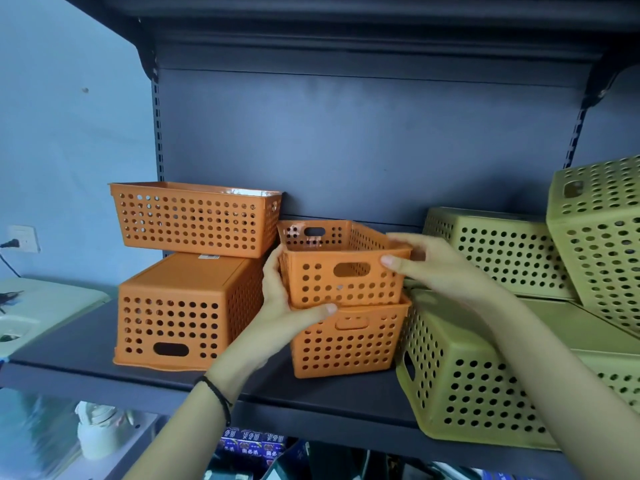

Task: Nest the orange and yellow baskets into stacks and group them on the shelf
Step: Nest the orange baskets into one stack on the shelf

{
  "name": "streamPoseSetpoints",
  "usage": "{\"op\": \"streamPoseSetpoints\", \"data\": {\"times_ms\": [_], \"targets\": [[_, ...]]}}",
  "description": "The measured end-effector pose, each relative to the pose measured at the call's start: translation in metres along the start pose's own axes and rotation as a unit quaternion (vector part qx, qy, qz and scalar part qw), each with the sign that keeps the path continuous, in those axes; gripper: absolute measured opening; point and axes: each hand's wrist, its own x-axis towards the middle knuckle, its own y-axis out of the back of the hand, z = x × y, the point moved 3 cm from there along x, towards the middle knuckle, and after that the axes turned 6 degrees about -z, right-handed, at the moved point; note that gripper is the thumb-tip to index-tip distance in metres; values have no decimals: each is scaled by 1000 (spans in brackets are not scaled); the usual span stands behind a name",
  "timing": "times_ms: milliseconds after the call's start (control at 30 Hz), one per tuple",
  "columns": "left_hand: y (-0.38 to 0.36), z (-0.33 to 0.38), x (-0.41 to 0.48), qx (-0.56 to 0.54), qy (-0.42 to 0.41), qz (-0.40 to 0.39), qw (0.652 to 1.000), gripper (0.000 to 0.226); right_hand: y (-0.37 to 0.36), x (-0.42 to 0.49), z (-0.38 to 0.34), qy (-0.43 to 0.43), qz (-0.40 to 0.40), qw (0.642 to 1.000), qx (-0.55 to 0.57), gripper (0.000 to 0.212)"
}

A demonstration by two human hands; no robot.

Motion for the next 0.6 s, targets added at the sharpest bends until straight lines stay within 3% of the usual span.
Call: {"op": "streamPoseSetpoints", "data": {"times_ms": [133,267,400,500,600], "targets": [[3,-3,-6,10,-12,15,1000,120,-11,-12,10,-37,-71,994,-72,56],[7,5,-11,131,-15,23,991,90,-19,-17,13,-40,-65,992,-103,57],[12,13,-12,190,10,20,982,86,-20,-16,12,-41,-67,992,-103,53],[27,26,-8,288,41,-52,955,79,-17,-13,17,-54,-62,986,-142,76],[53,54,-1,342,34,-87,935,43,-12,-10,19,-59,-55,985,-153,94]]}}
